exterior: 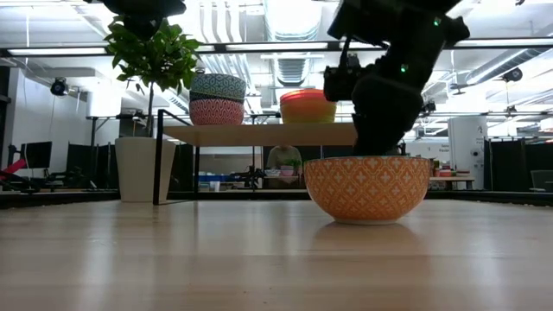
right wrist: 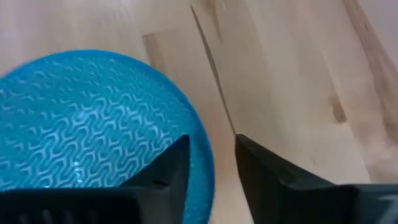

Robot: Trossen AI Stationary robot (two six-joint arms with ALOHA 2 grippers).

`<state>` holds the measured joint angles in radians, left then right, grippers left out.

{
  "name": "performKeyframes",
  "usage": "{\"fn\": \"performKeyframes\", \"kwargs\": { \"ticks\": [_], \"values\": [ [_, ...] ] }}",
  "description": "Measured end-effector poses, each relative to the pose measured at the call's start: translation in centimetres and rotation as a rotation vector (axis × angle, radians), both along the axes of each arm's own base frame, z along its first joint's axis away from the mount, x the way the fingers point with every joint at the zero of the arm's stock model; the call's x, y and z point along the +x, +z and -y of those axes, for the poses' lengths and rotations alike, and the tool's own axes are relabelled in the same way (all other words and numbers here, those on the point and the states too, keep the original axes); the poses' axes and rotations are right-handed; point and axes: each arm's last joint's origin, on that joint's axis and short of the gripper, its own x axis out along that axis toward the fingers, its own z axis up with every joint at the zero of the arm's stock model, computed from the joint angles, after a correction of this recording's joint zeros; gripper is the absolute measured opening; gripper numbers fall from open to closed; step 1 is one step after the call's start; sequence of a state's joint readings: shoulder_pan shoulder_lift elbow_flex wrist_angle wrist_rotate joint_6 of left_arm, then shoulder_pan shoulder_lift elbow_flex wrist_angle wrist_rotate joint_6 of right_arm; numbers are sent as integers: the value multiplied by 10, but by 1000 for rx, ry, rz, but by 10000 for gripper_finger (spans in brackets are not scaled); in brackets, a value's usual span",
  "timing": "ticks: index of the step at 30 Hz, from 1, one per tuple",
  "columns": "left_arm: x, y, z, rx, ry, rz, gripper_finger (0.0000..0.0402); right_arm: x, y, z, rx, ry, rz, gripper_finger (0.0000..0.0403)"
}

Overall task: Place and stack bowls onto a shelf
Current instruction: Stack the blue orange bowl into the orange blue bowl on the shelf

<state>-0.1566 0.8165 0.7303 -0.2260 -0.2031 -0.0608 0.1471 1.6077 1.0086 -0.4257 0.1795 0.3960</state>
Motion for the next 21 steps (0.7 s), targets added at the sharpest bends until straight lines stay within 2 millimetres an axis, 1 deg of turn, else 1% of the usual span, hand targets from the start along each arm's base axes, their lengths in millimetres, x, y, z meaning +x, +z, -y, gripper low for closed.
{"fn": "performKeyframes", "kwargs": {
  "ticks": [2, 5, 6, 10, 12, 15, 18, 21],
  "values": [
    [0, 0, 0, 3, -1, 0, 0, -2, -3, 1, 5, -7, -7, 90],
    [0, 0, 0, 15, -5, -1, 0, -3, -5, 3, 8, -17, -10, 34],
    [0, 0, 0, 18, -6, 0, 0, -3, -6, 3, 11, -18, -9, 23],
    [0, 0, 0, 21, -6, 1, 0, -2, -4, 3, 28, -31, 3, 15],
    [0, 1, 0, 26, -4, 5, 0, 0, 2, 4, 52, -19, 14, 14],
    [-1, 1, -1, 55, 29, 7, 0, 7, 19, 6, 92, -7, 58, 14],
    [-4, 3, -3, 85, 60, 18, 0, 21, 46, 9, 109, 6, 155, 13],
    [-9, 8, -5, 110, 93, 43, 0, 33, 71, 15, 88, 27, 219, 13]
  ]
}}
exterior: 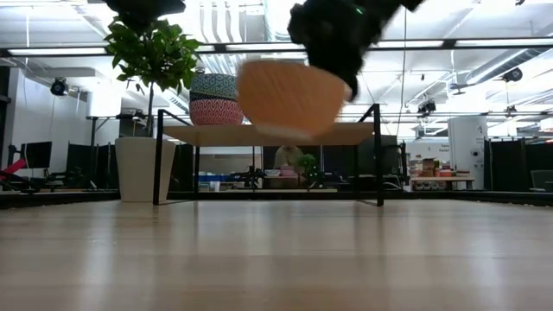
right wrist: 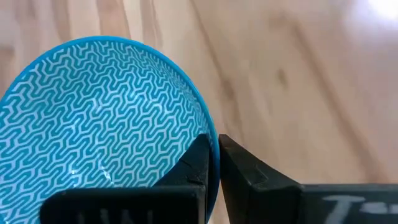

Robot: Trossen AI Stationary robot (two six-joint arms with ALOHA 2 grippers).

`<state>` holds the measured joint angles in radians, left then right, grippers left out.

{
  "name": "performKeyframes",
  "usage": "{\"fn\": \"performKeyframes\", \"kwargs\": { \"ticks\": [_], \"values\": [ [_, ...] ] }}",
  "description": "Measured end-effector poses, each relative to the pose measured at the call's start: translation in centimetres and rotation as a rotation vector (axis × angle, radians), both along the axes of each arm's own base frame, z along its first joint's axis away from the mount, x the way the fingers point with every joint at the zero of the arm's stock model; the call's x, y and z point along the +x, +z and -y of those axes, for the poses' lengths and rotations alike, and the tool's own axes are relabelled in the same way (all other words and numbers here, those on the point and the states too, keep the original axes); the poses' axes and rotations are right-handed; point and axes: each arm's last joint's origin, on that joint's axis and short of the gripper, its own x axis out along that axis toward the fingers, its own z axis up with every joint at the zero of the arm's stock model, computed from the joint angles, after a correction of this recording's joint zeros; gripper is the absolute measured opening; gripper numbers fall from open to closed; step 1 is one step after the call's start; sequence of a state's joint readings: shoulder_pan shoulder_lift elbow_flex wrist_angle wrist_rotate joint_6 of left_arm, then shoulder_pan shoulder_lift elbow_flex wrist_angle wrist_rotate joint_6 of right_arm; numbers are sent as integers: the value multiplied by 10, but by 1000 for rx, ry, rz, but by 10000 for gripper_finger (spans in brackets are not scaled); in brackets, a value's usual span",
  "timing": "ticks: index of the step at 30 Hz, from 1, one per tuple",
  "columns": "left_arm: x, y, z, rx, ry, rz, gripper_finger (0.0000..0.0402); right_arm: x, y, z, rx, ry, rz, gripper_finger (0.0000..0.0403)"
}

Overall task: Place and stack bowls onto a shelf
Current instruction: Stack the blue orange bowl into the orange blue bowl on the shelf

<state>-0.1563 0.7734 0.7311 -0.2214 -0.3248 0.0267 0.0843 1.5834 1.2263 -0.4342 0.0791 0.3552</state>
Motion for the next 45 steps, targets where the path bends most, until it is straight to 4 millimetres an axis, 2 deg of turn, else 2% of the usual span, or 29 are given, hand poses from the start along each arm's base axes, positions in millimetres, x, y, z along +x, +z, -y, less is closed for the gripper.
{"fn": "performKeyframes", "kwargs": {
  "ticks": [7, 10, 20, 28, 31, 34, 40, 45],
  "values": [
    [-15, 10, -3, 24, -1, 61, 0, 20, 64, 23, -88, 31, 190, 13],
    [-19, 12, -3, 22, 0, 75, 0, 24, 85, 35, -140, 35, 250, 13],
    [-20, 10, -3, 34, -3, 59, 0, 44, 121, 70, -248, -7, 388, 13],
    [-23, 10, -4, 80, -11, 50, 0, 61, 168, 108, -246, -150, 539, 13],
    [-26, 9, -5, 108, -7, 40, 0, 66, 177, 129, -216, -221, 540, 13],
    [-30, 7, -8, 143, 72, 7, 0, 70, 178, 152, -183, -293, 516, 13],
    [-37, 0, -13, 173, 239, -78, 0, 81, 165, 198, -74, -378, 442, 13],
    [-37, -7, -13, 137, 256, -116, 0, 78, 155, 220, 53, -387, 447, 13]
  ]
}}
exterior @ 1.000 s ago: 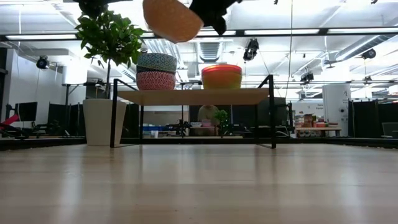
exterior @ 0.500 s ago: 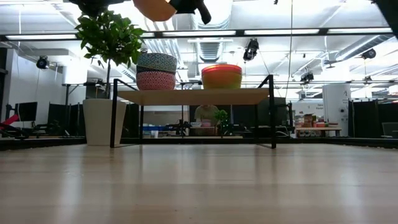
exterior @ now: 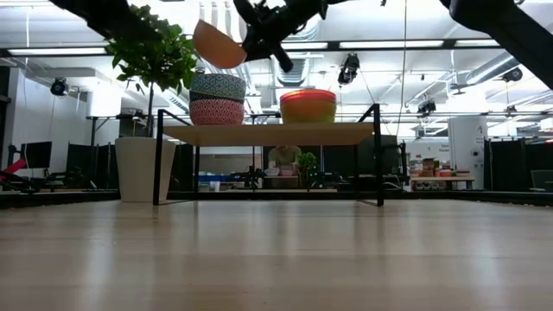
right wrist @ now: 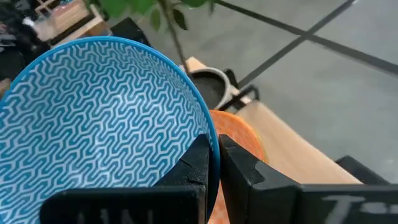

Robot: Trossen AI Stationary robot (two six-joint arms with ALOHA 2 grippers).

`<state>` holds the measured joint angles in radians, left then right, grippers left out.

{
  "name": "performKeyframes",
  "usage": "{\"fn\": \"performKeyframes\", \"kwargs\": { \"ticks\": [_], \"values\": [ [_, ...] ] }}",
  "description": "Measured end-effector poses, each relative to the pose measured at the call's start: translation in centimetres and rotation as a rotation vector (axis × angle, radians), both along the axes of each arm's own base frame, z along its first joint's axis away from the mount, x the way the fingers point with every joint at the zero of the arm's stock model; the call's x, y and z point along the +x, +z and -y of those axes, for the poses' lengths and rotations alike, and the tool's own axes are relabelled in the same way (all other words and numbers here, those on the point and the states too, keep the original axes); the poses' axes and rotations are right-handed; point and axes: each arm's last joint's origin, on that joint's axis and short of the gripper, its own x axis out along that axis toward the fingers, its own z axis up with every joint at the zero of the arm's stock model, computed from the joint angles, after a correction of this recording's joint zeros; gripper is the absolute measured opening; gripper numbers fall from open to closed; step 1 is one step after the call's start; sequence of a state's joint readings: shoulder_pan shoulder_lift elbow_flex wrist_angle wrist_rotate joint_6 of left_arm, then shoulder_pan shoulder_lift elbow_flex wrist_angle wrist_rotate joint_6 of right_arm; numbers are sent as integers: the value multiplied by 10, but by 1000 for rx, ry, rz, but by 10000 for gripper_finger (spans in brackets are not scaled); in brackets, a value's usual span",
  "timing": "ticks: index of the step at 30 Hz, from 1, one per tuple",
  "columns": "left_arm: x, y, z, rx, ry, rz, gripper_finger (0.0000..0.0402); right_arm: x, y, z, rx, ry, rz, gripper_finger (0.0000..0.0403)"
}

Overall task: Place and stack bowls onto a shelf
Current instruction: Stack the blue orange bowl into the orange blue bowl on the shelf

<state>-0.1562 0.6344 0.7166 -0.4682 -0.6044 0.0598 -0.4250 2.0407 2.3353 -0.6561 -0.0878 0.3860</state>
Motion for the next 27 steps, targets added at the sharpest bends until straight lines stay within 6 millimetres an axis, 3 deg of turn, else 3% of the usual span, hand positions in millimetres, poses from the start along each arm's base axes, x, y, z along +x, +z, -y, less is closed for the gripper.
{"fn": "performKeyframes", "kwargs": {
  "ticks": [20, 27],
  "values": [
    [0, -4, 0, 0, 16, -4, 0, 0, -21, 10, -35, -66, -101, 16],
    [0, -4, 0, 0, 17, -4, 0, 1, -22, 11, -56, -75, -107, 79]
  ]
}}
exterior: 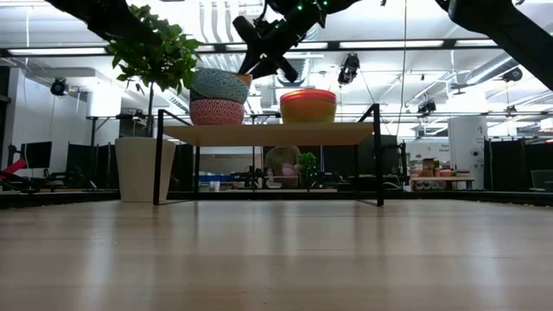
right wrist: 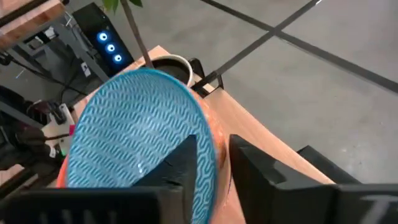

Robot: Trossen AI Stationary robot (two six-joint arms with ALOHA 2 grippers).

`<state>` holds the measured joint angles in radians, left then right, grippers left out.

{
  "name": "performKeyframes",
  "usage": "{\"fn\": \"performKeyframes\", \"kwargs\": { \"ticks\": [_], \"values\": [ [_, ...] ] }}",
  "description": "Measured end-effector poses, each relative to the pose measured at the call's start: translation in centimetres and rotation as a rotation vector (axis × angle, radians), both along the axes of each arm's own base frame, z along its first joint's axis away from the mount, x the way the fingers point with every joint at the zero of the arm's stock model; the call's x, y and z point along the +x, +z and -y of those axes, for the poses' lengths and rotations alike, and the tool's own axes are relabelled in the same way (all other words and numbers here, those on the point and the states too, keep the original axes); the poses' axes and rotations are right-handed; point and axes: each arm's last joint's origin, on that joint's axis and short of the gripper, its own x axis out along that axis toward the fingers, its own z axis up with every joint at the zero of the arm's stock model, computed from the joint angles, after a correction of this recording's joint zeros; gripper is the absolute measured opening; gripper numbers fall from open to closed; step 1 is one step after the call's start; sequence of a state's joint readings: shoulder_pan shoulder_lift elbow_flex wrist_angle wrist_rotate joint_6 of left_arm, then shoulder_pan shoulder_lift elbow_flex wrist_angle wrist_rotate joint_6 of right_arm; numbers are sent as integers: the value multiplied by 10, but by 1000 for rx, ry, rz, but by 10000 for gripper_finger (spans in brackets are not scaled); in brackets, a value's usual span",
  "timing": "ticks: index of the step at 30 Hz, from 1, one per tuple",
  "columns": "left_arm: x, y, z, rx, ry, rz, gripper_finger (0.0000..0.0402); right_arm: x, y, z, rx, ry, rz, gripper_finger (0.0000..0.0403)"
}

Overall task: Place and stack bowls onto a shelf
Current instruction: Stack the blue orange bowl into the orange blue bowl on the shelf, then return to Home Position

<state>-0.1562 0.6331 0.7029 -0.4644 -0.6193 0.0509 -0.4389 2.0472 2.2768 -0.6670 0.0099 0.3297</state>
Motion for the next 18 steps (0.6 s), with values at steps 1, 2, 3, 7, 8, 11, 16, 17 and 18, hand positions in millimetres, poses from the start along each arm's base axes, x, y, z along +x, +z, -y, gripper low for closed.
{"fn": "performKeyframes", "kwargs": {
  "ticks": [1, 2, 3, 7, 8, 11, 16, 17, 18],
  "values": [
    [0, 0, 0, 0, 0, 0, 0, 0, 0, 0, -1, 0, 1, 90],
    [0, 0, 0, 0, 0, 0, 0, 0, 1, 0, -4, -1, 7, 101],
    [0, 0, 0, 0, 0, 0, 0, 0, 2, 0, -7, -1, 13, 110],
    [0, -1, 0, 0, 0, -3, 0, 0, 5, 0, -21, 4, 22, 139],
    [0, -1, 0, 1, 0, -6, 0, 0, 6, 0, -26, 7, 24, 143],
    [0, -1, 0, 1, 0, -5, 0, 0, 9, 0, -36, 8, 44, 151],
    [0, -1, 0, 1, 0, -5, 0, 0, 10, 0, -48, 24, 44, 151],
    [0, -1, 0, 1, 0, -5, 0, 0, 11, 0, -52, 27, 44, 150],
    [0, -1, 0, 1, 0, -5, 0, 0, 13, -1, -59, 32, 47, 149]
  ]
}}
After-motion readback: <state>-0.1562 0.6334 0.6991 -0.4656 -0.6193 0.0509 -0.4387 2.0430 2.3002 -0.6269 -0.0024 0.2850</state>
